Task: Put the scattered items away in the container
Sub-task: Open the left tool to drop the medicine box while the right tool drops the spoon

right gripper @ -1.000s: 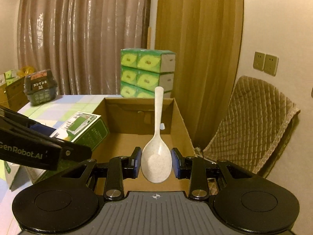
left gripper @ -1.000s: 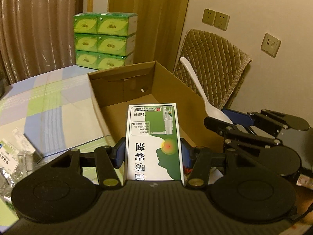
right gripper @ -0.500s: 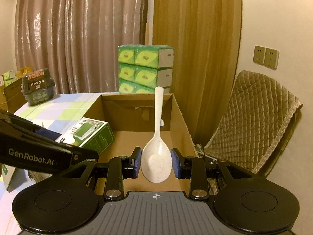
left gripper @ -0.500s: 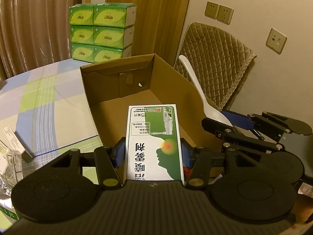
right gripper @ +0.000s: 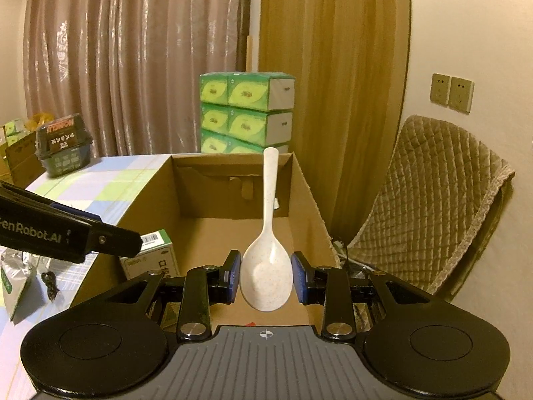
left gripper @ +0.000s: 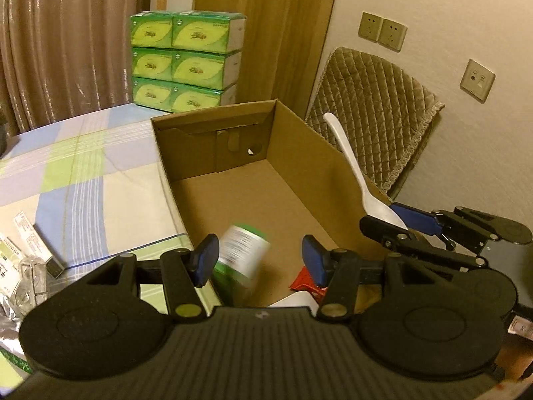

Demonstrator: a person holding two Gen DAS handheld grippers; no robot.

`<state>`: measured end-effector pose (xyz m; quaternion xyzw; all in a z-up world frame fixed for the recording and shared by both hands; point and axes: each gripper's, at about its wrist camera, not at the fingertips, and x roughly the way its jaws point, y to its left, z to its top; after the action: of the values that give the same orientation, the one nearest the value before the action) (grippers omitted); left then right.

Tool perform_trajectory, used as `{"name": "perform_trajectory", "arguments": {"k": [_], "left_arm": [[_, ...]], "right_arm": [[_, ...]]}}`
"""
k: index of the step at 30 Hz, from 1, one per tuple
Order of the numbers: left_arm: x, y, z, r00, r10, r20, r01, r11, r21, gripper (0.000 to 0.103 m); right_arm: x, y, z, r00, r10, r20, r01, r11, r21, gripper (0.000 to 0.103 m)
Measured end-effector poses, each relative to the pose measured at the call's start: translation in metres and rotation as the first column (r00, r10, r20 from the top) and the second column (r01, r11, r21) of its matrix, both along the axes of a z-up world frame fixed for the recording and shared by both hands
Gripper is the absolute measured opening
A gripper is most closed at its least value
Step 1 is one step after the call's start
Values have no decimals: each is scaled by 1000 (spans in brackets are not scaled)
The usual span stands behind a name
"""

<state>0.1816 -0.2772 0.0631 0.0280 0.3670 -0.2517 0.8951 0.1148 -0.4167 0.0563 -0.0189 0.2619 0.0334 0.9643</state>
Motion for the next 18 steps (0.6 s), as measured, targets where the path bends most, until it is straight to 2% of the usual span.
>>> {"name": "perform_trajectory", "arguments": {"k": [18], "left_arm": [[-6,26,2,999,42,0,-42,999,-24,50]], "right_arm": [[9,18,-9,998,55,-36,-54,998,13,30]]}}
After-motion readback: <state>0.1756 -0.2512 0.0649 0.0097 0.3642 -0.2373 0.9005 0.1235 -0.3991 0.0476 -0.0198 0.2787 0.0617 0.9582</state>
